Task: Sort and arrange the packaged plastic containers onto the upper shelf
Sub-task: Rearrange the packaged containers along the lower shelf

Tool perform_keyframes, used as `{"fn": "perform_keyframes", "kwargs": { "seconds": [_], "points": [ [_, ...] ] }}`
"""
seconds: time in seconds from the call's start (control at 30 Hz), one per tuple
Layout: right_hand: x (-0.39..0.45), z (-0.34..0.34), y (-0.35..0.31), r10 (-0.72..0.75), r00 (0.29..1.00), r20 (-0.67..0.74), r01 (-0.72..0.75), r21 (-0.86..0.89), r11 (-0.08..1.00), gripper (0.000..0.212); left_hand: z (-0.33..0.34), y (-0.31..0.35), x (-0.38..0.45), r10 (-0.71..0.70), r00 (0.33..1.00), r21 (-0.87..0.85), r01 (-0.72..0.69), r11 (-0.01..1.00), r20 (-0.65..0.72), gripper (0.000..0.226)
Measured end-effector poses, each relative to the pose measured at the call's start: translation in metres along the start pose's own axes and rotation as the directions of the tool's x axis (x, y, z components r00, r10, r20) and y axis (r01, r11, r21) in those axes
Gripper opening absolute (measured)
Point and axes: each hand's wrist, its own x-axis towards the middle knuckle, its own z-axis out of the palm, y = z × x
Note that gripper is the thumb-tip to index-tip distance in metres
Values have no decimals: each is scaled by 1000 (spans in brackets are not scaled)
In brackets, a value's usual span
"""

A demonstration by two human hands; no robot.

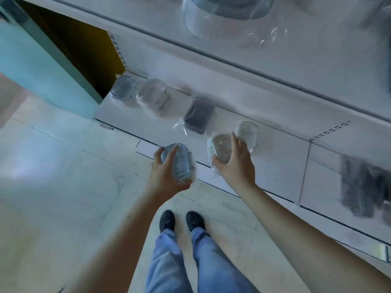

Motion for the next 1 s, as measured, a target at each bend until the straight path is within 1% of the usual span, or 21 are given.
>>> {"fn": "perform_keyframes", "kwargs": {
  "seconds": [0.1,0.2,0.37,0.47,0.63,0.73,0.8,0.83,0.87,0.9,0.93,0.97,1.0],
  "points": [
    [15,21,8,100,995,-20,-100,14,995,96,7,-16,27,2,999,-25,-1,1000,44,116],
    [33,35,18,168,980,-108,-165,33,986,97,15,-25,49,7,999,-20,-6,1000,48,111],
    [73,38,47,259,938,-228,-261,22,965,98,33,-31,76,138,986,-2,-139,990,97,110],
    [98,37,65,301,914,-273,-302,41,953,98,43,-33,84,212,972,-17,-212,977,105,116],
    [129,39,85,409,874,-262,-387,133,912,102,50,-32,88,282,953,-12,-283,959,106,129],
    [139,41,86,403,885,-233,-377,149,914,110,50,-34,91,309,946,-21,-309,951,95,133],
    [140,39,81,386,891,-239,-385,50,921,114,48,-34,93,325,942,-19,-325,946,89,133],
    [136,37,75,357,894,-271,-373,-5,928,112,47,-32,94,331,940,-15,-331,944,84,134],
    [129,35,66,307,899,-313,-330,-22,944,107,46,-31,95,335,939,-11,-336,942,78,134],
    [121,33,57,243,909,-338,-256,7,967,99,45,-29,95,339,938,-9,-339,941,72,134],
    [109,32,44,186,926,-329,-173,68,983,90,44,-26,96,342,937,-9,-342,940,66,135],
    [96,31,31,151,950,-274,-115,145,983,80,42,-24,96,345,937,-7,-345,939,61,136],
    [83,32,18,138,975,-174,-98,223,970,72,41,-21,96,350,935,-4,-350,937,58,137]
  ]
}}
